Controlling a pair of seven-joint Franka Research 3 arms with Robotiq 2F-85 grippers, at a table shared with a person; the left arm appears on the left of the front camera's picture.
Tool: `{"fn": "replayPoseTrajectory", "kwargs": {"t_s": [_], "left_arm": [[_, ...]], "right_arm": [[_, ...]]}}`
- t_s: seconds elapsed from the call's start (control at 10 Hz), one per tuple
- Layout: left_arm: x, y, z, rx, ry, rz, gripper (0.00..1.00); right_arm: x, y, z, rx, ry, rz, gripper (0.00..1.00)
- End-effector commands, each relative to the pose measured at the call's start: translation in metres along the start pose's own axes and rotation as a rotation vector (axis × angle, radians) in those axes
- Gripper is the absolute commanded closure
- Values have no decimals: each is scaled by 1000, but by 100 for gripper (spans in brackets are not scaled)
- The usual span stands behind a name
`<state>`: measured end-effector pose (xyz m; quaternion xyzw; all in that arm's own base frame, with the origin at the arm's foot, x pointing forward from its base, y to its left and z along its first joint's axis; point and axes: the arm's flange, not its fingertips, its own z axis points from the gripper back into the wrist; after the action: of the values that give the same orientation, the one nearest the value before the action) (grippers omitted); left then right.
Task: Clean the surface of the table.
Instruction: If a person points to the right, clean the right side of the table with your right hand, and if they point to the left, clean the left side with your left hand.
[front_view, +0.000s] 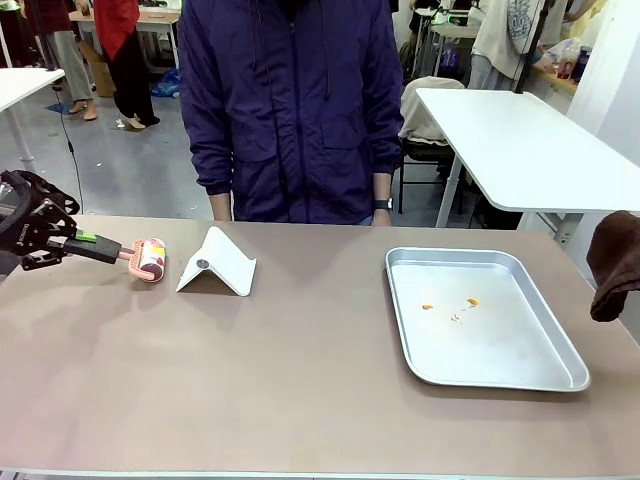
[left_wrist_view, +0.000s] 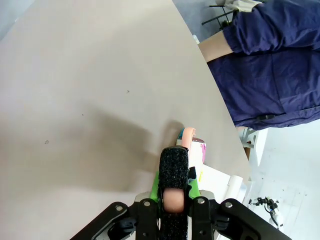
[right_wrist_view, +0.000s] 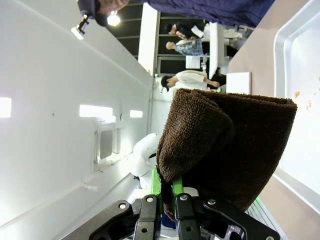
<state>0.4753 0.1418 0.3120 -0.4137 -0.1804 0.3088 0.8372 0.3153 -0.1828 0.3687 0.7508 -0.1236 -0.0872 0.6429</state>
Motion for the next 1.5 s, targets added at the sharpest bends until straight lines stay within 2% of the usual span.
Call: {"fn": "replayPoseTrajectory", "kwargs": {"t_s": [0.0, 0.1, 0.3, 0.4, 0.6, 0.9, 1.0, 1.2, 1.3, 1.4], "left_arm": [[-9, 18, -1, 30, -11, -39, 78], [-14, 12, 12, -10, -7, -53, 78], [-38, -11, 63, -199, 7, -114, 78], [-47, -16, 86, -266, -14, -148, 78], [-72, -14, 134, -368, 28, -176, 78], [-134, 18, 222, -487, 122, -241, 78], [-153, 34, 247, -492, 141, -259, 78], [-178, 64, 275, -532, 144, -261, 78], [-180, 76, 282, -547, 137, -250, 78], [-144, 52, 283, -509, 147, -239, 78]], "right_arm": [[-2, 6, -2, -5, -1, 7, 100], [-2, 6, -2, -5, -1, 7, 100], [-2, 6, -2, -5, -1, 7, 100], [-2, 6, -2, -5, -1, 7, 100], [-2, 6, -2, -5, -1, 7, 100], [-2, 6, -2, -5, -1, 7, 100], [-2, 6, -2, -5, -1, 7, 100], [-2, 6, -2, -5, -1, 7, 100], [-2, 6, -2, -5, -1, 7, 100], [-2, 6, -2, -5, -1, 7, 100]]}}
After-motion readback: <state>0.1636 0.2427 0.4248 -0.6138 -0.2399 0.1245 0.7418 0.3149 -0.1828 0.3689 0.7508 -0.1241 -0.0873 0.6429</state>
